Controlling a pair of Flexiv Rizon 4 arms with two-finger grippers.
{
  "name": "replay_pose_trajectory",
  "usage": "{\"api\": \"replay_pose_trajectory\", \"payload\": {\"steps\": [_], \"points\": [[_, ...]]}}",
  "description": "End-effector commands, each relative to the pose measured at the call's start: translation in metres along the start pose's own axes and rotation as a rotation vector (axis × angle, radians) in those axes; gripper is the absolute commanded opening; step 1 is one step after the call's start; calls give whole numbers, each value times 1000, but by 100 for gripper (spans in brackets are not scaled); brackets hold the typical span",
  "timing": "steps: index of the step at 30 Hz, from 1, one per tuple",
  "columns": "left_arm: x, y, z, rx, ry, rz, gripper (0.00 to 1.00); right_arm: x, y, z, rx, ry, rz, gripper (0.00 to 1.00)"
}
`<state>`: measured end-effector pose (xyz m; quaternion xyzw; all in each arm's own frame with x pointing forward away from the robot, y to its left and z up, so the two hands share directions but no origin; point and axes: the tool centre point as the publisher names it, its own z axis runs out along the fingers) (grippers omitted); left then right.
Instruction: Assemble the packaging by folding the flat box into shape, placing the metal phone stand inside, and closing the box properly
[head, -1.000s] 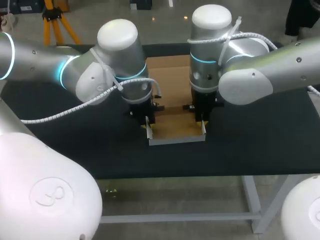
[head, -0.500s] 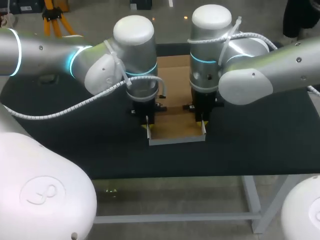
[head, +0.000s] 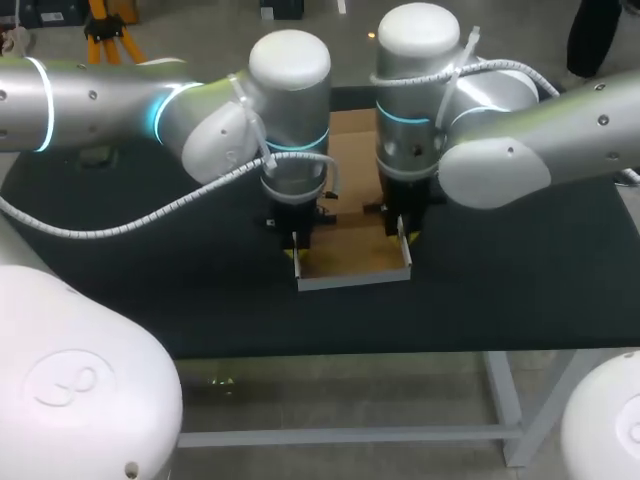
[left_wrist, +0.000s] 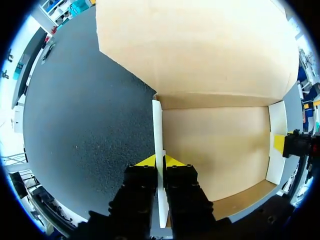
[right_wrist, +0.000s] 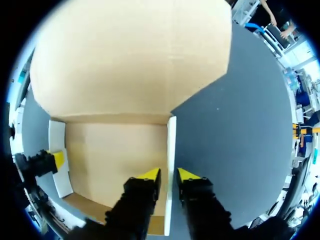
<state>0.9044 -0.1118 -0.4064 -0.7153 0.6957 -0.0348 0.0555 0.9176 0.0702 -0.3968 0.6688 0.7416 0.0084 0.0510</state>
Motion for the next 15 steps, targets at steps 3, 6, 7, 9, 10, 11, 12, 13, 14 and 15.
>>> {"api": "replay_pose_trajectory", "payload": {"steps": [3,6,7,9,10,11,12,13,14,15], "points": [[1,5,13,16,-45,-1,0,-11,-18,-28,-80,45,-17,100],[0,5,12,23,-38,0,0,-16,-21,-34,-110,94,-42,100],[0,6,11,26,-36,1,0,-17,-22,-36,-122,109,-52,100],[-1,6,10,29,-30,1,0,-21,-25,-41,-146,133,-75,100],[-1,6,10,30,-25,1,0,-22,-26,-44,-158,141,-87,100],[-2,6,9,31,-22,2,0,-24,-27,-46,-169,153,-98,100],[-2,6,9,32,-20,2,0,-25,-28,-47,-178,161,-110,100],[-2,6,8,35,-15,3,0,-27,-29,-49,-189,171,-124,100],[-3,6,7,38,-11,6,0,-29,-30,-51,-199,182,-134,100],[-3,6,7,39,-10,6,0,-31,-31,-52,-210,197,-145,100]]}}
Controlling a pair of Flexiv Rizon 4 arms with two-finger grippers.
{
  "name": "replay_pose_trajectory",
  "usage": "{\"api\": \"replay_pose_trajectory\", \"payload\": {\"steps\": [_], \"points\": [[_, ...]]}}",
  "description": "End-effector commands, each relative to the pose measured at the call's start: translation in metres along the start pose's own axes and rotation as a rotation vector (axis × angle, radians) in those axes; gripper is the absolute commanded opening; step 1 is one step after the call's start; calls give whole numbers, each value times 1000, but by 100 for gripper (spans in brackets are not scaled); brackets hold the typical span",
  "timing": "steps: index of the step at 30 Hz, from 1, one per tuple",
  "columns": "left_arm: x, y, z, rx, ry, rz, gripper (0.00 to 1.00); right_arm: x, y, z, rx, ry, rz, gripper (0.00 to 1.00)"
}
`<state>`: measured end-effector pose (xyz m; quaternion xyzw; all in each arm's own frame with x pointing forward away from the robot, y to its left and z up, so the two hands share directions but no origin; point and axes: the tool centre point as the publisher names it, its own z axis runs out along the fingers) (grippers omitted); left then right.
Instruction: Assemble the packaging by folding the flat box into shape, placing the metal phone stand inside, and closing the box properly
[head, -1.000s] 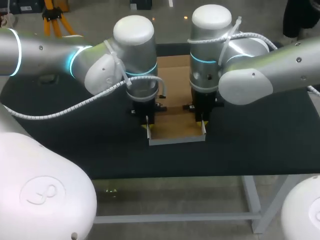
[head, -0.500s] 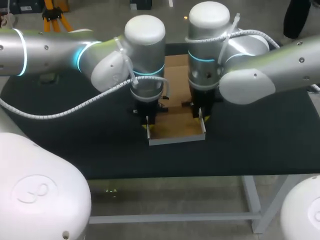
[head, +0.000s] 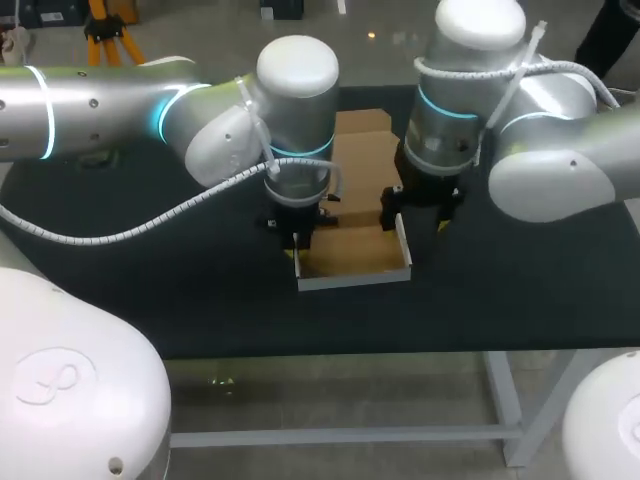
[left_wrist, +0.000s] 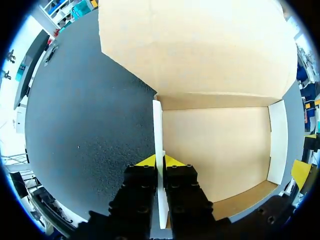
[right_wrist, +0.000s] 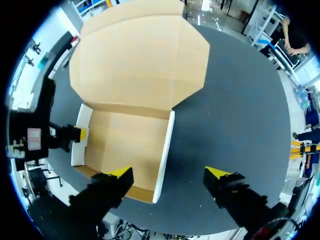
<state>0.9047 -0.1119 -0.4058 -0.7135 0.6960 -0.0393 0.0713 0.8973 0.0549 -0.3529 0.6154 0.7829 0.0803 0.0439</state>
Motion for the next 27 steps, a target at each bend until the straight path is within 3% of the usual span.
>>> {"api": "replay_pose_trajectory", "payload": {"steps": [1,4,7,21,27], "points": [[-3,7,7,13,9,4,0,-14,-15,-13,-121,90,-34,100],[-4,7,6,18,12,7,0,-20,-19,-19,-169,156,-97,100],[-5,7,5,23,14,8,0,-26,-29,-28,-255,257,-258,100],[-10,7,-1,59,21,22,0,-28,-31,-31,-260,244,-267,100],[-14,5,-3,70,27,38,0,-27,-47,-48,-332,321,-592,100]]}}
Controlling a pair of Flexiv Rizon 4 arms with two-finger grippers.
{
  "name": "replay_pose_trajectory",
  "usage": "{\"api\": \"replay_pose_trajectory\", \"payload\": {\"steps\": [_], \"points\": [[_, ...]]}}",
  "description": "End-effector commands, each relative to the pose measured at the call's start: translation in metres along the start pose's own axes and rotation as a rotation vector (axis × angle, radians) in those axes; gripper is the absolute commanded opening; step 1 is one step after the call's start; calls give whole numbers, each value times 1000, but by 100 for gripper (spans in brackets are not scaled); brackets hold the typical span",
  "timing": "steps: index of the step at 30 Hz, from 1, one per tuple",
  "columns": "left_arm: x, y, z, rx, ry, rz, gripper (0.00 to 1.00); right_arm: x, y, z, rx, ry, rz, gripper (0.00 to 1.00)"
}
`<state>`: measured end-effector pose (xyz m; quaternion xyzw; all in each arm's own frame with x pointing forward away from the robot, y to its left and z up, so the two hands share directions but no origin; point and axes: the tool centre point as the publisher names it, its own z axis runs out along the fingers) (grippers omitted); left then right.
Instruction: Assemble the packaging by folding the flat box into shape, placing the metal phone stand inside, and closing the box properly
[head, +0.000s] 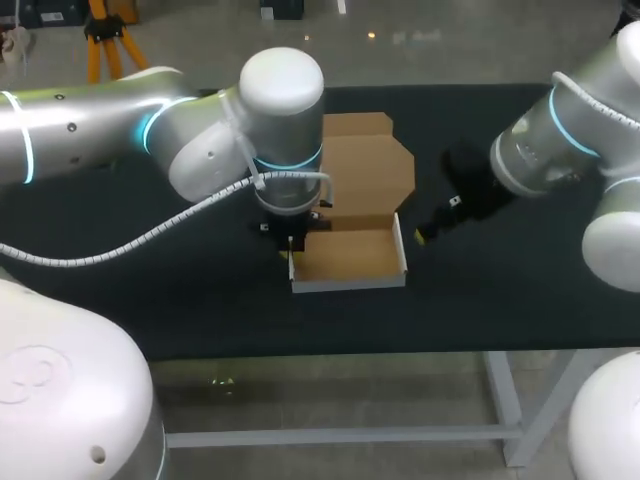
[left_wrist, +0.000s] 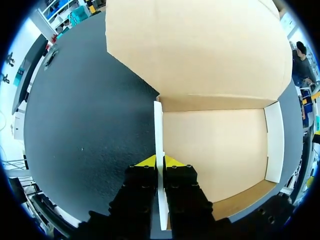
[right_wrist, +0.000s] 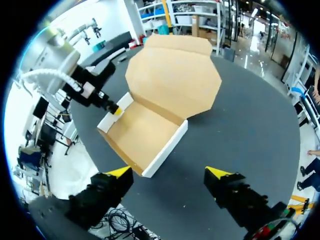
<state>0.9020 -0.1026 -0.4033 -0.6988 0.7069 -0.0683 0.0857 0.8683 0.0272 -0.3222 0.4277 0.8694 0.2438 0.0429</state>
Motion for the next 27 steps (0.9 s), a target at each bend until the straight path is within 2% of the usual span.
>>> {"api": "replay_pose_trajectory", "payload": {"steps": [1,6,13,20,27], "points": [[-5,2,-1,9,-2,9,0,3,-20,-20,-71,112,-233,100],[-7,1,1,3,-25,14,0,1,-33,-33,-94,147,-349,100],[-12,0,4,-5,-51,15,0,-4,-45,-45,-124,203,-441,100],[-14,0,8,-19,-124,32,0,-2,-53,-49,-78,181,-525,100],[-16,-3,10,-9,-199,38,0,-1,-56,-50,-55,176,-556,100]]}}
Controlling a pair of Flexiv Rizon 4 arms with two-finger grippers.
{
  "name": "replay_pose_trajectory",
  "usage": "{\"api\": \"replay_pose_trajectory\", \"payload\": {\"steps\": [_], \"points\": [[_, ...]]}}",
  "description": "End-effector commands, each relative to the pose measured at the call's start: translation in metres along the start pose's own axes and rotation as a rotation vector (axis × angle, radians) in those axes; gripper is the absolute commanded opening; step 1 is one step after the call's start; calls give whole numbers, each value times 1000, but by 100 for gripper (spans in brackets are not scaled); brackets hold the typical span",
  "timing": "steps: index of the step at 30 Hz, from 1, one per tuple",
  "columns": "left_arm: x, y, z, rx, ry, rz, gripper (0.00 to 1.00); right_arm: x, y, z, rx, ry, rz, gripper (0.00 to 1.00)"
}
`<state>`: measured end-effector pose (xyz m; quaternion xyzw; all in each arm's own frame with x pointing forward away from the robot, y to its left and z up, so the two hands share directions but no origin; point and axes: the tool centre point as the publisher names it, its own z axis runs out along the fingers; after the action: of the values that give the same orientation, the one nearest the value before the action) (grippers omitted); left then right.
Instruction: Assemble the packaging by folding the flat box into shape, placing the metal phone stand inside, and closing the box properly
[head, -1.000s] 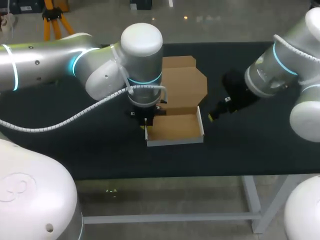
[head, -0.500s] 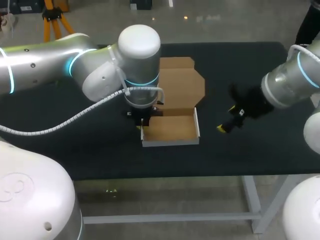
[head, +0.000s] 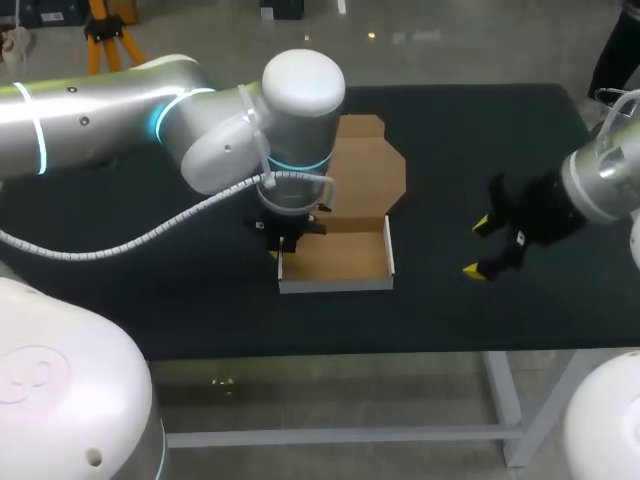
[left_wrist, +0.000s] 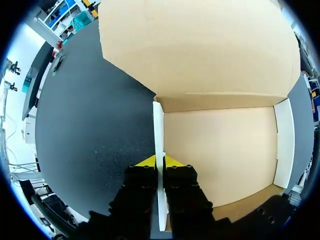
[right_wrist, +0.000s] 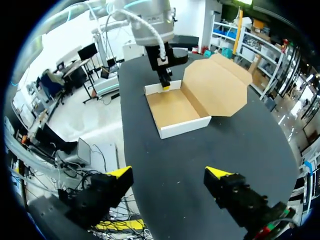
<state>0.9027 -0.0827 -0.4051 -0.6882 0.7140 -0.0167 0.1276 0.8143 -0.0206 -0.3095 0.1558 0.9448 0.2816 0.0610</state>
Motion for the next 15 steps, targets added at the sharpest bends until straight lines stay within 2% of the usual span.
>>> {"api": "replay_pose_trajectory", "payload": {"steps": [1,6,15], "points": [[4,-3,7,8,-85,-1,0,0,2,-5,5,36,-9,100],[0,-7,10,29,-156,-18,0,2,1,-7,6,33,-15,100],[-11,-14,13,29,-208,-61,0,6,1,-6,14,31,-19,100]]}}
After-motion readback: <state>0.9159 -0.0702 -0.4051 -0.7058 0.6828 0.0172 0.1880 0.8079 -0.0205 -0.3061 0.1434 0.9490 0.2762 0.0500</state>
